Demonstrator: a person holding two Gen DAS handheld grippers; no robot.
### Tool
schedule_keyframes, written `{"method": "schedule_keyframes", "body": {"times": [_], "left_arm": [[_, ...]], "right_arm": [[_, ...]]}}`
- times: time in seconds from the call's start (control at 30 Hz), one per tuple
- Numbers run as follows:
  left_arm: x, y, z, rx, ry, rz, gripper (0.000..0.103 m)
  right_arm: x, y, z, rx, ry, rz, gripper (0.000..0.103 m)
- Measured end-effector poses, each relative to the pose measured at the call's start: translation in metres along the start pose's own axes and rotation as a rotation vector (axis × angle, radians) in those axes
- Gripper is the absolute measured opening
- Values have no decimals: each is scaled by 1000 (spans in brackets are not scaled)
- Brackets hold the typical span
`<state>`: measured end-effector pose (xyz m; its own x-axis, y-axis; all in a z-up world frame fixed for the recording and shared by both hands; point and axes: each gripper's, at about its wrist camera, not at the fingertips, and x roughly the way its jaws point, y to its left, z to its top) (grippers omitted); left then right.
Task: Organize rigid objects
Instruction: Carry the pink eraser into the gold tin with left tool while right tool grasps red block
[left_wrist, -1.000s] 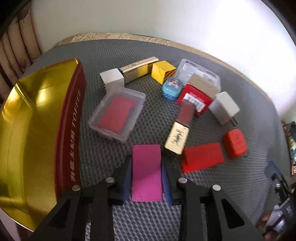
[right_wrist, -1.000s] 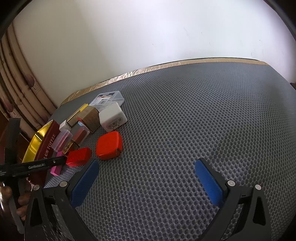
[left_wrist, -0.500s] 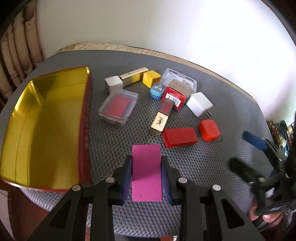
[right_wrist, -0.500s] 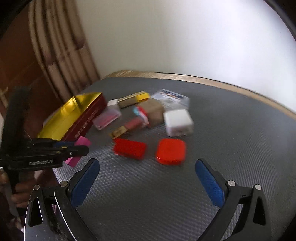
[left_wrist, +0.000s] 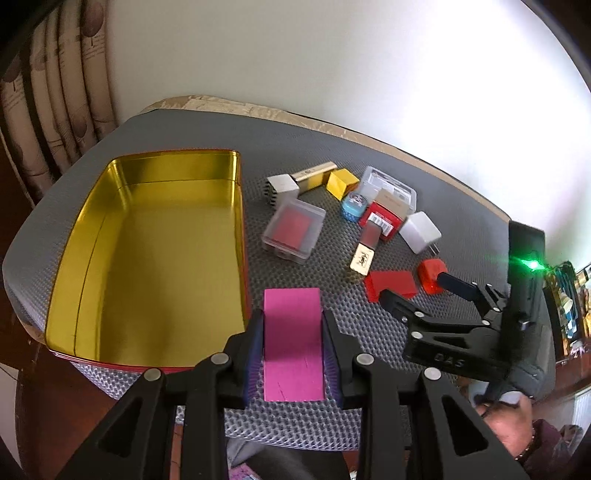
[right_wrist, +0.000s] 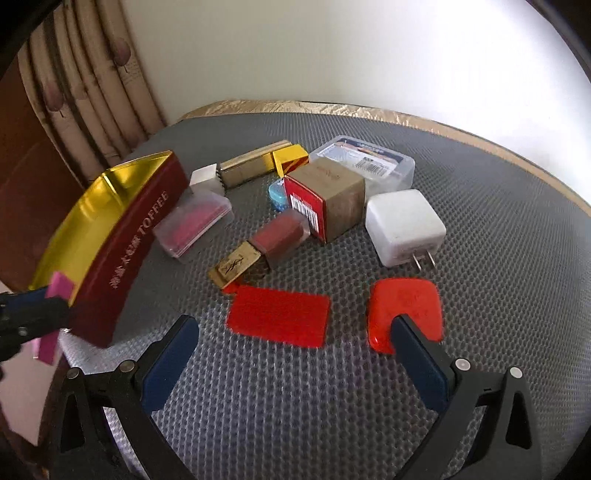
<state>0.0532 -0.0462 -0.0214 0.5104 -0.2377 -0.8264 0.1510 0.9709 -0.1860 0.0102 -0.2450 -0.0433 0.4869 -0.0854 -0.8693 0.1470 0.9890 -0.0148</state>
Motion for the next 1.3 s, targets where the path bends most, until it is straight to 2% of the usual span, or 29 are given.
{"method": "schedule_keyframes", "body": {"times": [0.27, 0.4, 0.47, 0.5, 0.6, 0.67, 0.77, 0.8, 0.83, 0.9, 1.07, 1.2, 1.3], "left_arm": [[-20, 23, 11, -17, -40, 42, 30], [-25, 44, 23, -19, -80, 126, 30], [-21, 57, 29, -37, -85, 165, 30], [-18, 63, 31, -49, -82, 174, 30], [-8, 83, 38, -76, -66, 195, 30], [0, 94, 41, -93, -56, 201, 30], [11, 108, 45, -122, -34, 205, 30], [14, 113, 46, -129, -26, 202, 30], [18, 115, 46, -132, -17, 203, 30], [26, 119, 47, -135, 2, 218, 30], [35, 130, 45, -161, 12, 249, 30], [33, 129, 45, -137, -18, 300, 32], [29, 128, 47, -129, -32, 300, 35]], "right_arm": [[10, 12, 7, -33, 15, -48, 103], [7, 17, 4, -48, 20, -61, 103], [11, 16, 2, -51, 22, -110, 102], [12, 13, 2, -52, 22, -135, 103], [12, 9, 3, -52, 16, -128, 102], [14, 11, 3, -76, 20, -150, 100], [13, 16, 0, -106, 7, -153, 89], [13, 18, 0, -119, 5, -155, 79], [13, 20, 0, -139, 3, -154, 63], [21, 19, -1, -124, 45, -118, 61], [18, 14, -3, -105, 32, -82, 60], [2, 5, -10, -72, 18, -24, 60], [-14, 3, -14, -57, -2, -9, 60]]}}
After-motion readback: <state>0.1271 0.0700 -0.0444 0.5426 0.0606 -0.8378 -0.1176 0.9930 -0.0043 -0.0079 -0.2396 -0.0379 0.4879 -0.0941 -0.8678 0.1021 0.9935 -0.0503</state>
